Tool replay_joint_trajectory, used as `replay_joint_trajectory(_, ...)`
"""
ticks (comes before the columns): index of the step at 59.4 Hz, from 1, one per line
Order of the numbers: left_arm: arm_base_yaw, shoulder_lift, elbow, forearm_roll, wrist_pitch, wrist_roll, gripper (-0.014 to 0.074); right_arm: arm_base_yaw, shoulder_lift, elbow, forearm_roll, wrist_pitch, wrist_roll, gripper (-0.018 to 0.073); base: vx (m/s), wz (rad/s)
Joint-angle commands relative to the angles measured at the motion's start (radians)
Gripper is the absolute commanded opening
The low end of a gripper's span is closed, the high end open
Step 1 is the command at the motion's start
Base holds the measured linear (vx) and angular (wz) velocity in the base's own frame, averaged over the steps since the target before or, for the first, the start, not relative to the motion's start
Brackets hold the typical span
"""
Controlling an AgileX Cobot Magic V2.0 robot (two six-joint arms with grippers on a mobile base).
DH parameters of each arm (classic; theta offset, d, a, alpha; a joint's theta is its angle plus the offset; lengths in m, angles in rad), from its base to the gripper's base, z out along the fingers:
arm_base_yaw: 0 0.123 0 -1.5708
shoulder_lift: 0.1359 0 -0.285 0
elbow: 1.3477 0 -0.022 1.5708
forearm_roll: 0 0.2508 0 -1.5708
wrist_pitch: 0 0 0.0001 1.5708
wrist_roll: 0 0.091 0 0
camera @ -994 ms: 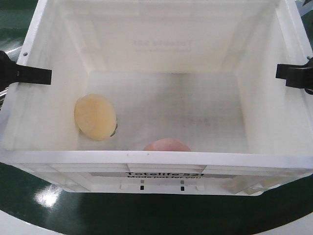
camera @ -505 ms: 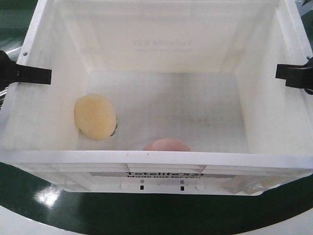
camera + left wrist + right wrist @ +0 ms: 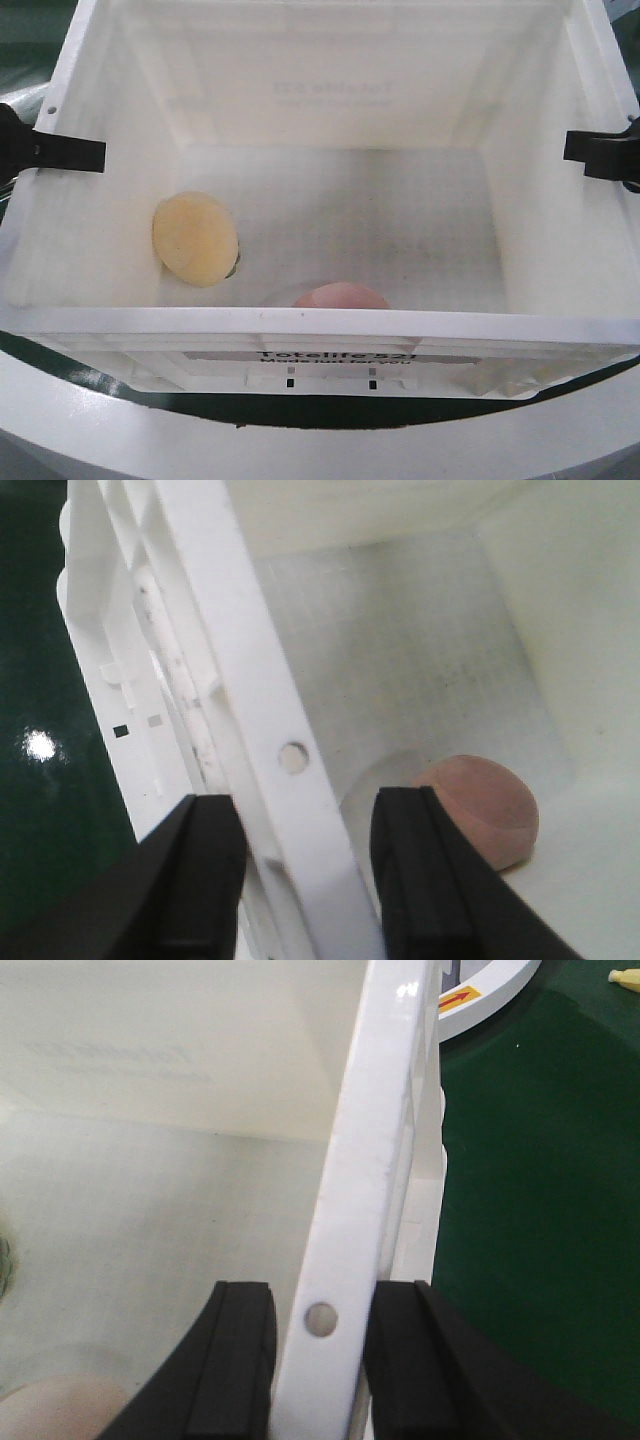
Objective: Place moving items into box and shelve
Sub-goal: 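Hold the tote raised while the base drives away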
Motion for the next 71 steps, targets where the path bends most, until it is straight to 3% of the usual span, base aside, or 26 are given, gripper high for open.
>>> replay_joint_trajectory(1,-0.014,-0.028,-0.046,-0.141,-0.089,0.028,-0.0006,0.003,-0.021,-0.044,0.086,-0.135,-0.027,-0.0006,-0.16,0.01)
replay_joint_trajectory(71,-0.014,-0.028,-0.046,-0.141,-0.089,0.028,-0.0006,0.003,-0.021,-0.044,0.086,-0.135,-0.027,-0.0006,-0.18,0.12)
